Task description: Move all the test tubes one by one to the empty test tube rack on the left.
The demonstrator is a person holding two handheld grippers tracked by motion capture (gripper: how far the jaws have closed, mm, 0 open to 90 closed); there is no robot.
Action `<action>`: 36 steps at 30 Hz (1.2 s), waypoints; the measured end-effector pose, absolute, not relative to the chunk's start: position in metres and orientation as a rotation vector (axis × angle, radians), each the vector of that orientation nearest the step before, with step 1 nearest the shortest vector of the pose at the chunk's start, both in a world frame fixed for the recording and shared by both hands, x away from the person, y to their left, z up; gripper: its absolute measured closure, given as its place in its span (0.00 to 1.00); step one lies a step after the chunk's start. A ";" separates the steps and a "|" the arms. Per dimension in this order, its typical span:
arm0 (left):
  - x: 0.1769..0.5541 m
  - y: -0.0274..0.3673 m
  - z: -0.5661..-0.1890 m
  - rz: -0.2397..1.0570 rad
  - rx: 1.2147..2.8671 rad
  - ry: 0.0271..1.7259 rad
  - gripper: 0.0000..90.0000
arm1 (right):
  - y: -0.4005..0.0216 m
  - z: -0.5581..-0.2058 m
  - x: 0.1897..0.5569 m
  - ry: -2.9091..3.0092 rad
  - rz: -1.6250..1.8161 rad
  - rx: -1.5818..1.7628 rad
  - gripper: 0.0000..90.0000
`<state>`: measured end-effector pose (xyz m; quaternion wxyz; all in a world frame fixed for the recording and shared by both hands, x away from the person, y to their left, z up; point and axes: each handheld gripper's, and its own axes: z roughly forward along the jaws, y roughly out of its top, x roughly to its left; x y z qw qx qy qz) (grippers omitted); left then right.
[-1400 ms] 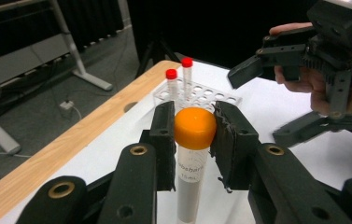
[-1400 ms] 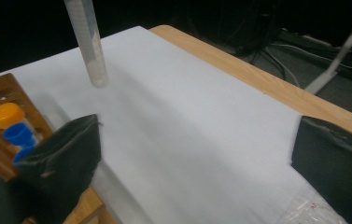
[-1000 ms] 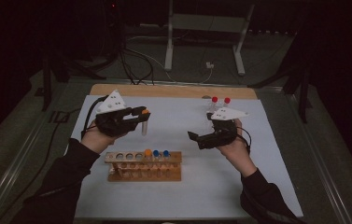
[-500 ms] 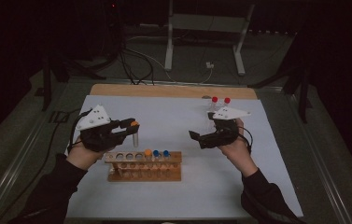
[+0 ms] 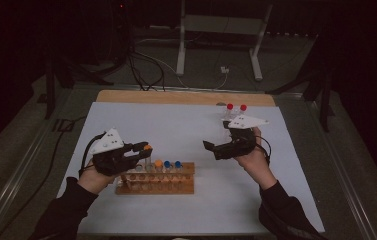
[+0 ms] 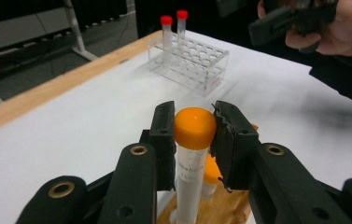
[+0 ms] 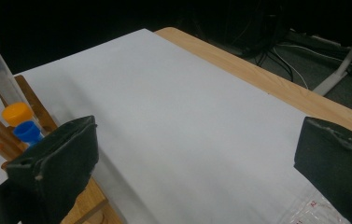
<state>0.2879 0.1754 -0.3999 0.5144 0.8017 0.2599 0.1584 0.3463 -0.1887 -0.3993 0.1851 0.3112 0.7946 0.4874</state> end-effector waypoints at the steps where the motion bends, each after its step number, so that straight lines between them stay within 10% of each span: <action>1: 0.287 0.175 -0.404 0.385 1.929 0.628 0.80 | -0.189 -0.400 0.346 2.238 1.371 0.879 0.00; 36: 0.282 0.180 -0.450 0.348 1.953 0.681 0.79 | -0.192 -0.399 0.346 2.237 1.379 0.874 0.00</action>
